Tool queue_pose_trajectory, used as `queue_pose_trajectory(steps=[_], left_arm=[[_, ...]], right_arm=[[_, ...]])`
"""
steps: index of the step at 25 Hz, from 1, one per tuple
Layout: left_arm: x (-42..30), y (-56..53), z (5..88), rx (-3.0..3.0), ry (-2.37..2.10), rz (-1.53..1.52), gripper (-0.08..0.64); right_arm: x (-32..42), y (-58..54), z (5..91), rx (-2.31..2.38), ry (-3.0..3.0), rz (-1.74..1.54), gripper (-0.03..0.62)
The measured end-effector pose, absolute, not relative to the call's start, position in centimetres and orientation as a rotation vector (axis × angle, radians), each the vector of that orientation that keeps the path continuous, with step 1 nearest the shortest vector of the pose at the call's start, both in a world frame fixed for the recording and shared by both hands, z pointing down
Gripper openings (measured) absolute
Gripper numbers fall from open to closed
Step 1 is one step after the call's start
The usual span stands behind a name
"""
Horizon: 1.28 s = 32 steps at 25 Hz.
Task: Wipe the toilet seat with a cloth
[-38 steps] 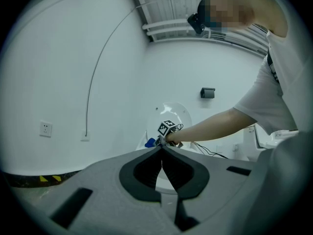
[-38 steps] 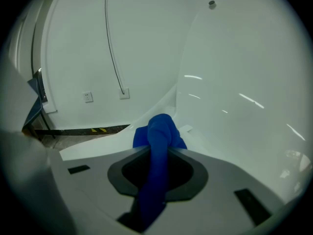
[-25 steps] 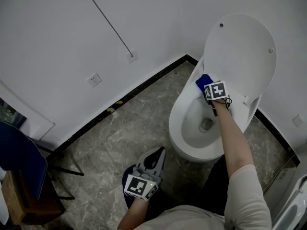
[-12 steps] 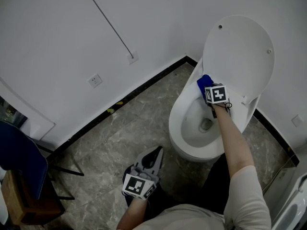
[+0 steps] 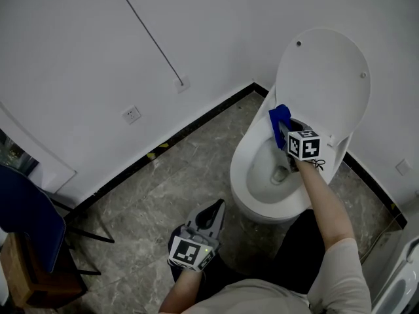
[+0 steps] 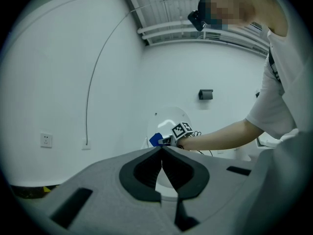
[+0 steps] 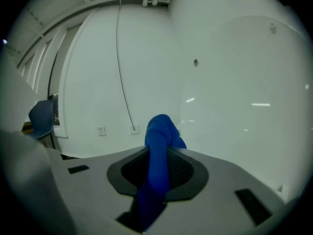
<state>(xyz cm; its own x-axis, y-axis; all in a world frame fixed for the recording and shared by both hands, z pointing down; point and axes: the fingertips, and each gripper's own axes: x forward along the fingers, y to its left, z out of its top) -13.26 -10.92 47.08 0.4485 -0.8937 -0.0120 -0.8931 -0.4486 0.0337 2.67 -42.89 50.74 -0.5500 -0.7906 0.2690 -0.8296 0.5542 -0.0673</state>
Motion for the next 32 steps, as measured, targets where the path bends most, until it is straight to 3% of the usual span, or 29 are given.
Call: queue_pose_trajectory(steps=[17, 32], left_arm=[[-12.4, -11.8, 44.9, 2.711, -1.65, -0.08, 0.008], [-11.1, -12.8, 44.1, 2.738, -1.626, -0.091, 0.008]], right_arm=[[1.1, -26.5, 46.1, 1.238, -2.874, 0.068, 0.064], [2.6, -20.8, 46.1, 1.311, -2.902, 0.066, 0.064]])
